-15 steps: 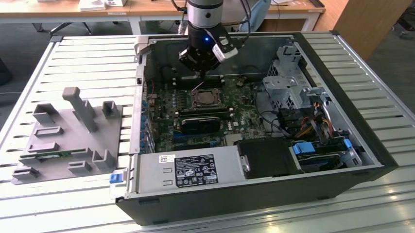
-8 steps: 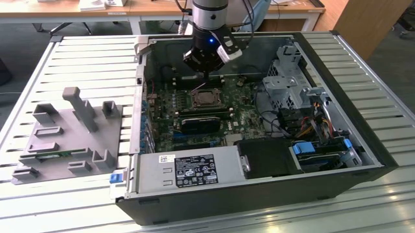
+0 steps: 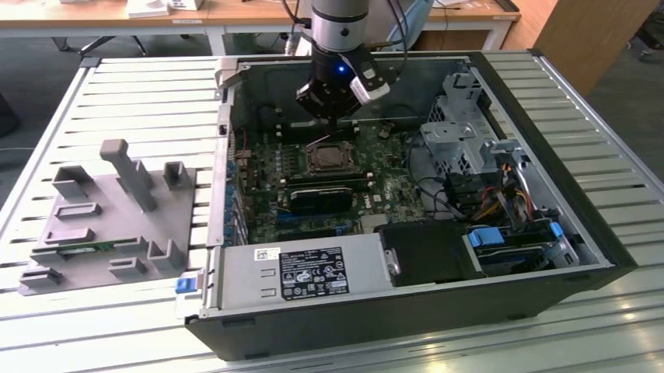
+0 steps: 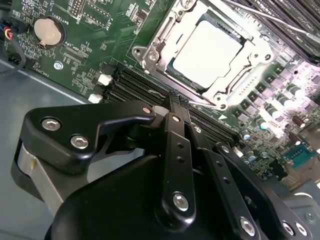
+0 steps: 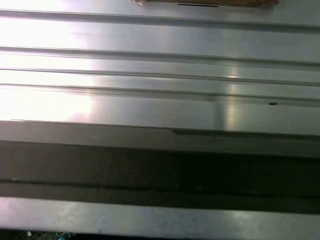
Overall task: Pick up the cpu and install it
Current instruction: 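Install the first cpu locking lever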
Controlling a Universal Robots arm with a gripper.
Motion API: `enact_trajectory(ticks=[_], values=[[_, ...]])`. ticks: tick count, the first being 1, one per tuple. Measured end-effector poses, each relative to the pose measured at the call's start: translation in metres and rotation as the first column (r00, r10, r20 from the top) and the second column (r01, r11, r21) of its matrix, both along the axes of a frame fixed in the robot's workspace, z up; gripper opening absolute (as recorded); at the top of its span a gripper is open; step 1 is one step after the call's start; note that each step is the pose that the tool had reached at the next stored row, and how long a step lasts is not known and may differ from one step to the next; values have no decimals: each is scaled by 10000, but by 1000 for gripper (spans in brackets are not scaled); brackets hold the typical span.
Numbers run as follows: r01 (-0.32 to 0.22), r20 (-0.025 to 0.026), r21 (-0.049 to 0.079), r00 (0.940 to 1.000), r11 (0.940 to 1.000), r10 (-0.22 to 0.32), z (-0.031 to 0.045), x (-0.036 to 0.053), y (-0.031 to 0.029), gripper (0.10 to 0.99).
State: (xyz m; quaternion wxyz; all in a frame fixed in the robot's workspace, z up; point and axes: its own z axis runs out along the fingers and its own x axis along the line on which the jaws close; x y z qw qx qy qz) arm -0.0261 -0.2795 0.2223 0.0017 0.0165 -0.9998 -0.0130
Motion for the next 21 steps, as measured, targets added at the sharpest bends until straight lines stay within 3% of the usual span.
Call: enact_trajectory(ticks=[7,15,21], values=[[0,-94,-1,10000,10000,0,-64,54,0,106],[1,-139,3,9999,10000,-1,-142,79,0,106],[0,-144,19,9999,10000,0,-195,86,0,106]])
